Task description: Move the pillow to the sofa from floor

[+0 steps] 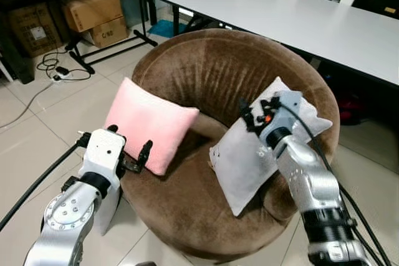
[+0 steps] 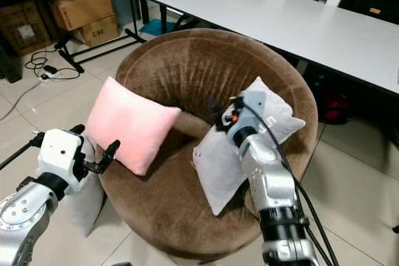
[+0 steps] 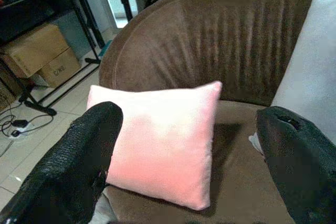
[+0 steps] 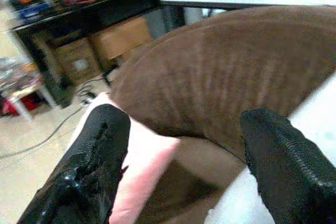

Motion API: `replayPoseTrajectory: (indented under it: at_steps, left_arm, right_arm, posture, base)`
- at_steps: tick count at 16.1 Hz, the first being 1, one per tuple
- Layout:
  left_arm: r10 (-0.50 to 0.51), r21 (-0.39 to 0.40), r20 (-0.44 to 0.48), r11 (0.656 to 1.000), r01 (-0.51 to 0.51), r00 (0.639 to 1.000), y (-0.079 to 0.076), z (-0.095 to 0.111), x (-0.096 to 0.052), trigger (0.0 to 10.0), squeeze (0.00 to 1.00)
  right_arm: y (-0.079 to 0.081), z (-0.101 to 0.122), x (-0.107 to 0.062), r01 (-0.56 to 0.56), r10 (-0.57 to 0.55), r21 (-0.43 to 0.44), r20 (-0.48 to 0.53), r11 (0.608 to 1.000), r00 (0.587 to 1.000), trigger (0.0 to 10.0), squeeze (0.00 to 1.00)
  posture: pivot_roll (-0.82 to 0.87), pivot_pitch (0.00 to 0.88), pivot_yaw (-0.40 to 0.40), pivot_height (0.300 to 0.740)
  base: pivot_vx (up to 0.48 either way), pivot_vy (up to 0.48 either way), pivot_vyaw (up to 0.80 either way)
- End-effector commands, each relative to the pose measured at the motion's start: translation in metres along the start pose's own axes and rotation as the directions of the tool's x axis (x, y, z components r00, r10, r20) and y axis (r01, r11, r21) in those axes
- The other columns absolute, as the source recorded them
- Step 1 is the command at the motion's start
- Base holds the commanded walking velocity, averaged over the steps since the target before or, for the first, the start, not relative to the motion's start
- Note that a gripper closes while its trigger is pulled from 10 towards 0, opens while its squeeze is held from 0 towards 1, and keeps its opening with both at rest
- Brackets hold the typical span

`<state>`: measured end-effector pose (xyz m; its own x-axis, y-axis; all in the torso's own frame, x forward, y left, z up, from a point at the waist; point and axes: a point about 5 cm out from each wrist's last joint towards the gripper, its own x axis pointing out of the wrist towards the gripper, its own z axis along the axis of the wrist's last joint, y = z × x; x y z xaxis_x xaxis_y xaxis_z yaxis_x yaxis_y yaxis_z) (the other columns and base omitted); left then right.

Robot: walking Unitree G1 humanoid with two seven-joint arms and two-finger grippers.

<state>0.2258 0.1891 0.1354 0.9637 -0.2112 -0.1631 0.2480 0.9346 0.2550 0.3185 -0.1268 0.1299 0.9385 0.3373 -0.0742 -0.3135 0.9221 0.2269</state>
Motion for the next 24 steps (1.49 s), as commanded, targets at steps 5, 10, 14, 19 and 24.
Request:
replayPoseTrajectory:
  at_steps: [5,10,14,19,24]
  left_arm:
    - [0.095,-0.003,0.030,0.995,-0.095,0.995,0.006,0.002,0.001,10.0,0.00]
    - [0.128,-0.048,0.034,0.991,-0.126,0.991,0.002,0.001,0.000,10.0,0.00]
    - [0.151,-0.043,0.036,0.988,-0.149,0.988,0.005,0.000,0.001,10.0,0.00]
    - [0.193,0.001,0.023,0.981,-0.193,0.981,0.010,-0.004,-0.001,10.0,0.00]
    - [0.206,-0.001,0.028,0.979,-0.206,0.978,0.011,-0.004,0.000,10.0,0.00]
  right_arm:
    - [-0.003,0.000,-0.016,0.007,-0.009,-0.043,-0.046,0.999,0.999,10.0,0.00]
    - [0.010,-0.010,-0.027,-0.029,0.020,-0.103,-0.084,0.994,0.996,10.0,0.00]
    - [0.013,-0.010,-0.025,-0.050,0.035,-0.143,-0.100,0.989,0.994,10.0,0.00]
    - [0.001,-0.022,-0.027,0.052,-0.081,-0.187,-0.147,0.981,0.986,10.0,0.00]
    - [0.004,-0.023,-0.027,0.054,-0.083,-0.186,-0.151,0.981,0.985,10.0,0.00]
  posture:
    - [0.04,0.000,-0.046,0.740]
    - [0.04,0.000,-0.056,0.740]
    - [0.04,0.000,-0.062,0.740]
    - [0.05,0.000,-0.064,0.740]
    - [0.04,0.000,-0.060,0.740]
  base:
    - [0.000,0.000,0.00]
    - [0.000,0.245,0.00]
    - [0.000,0.419,0.00]
    - [0.000,0.388,0.00]
    - [0.000,0.385,0.00]
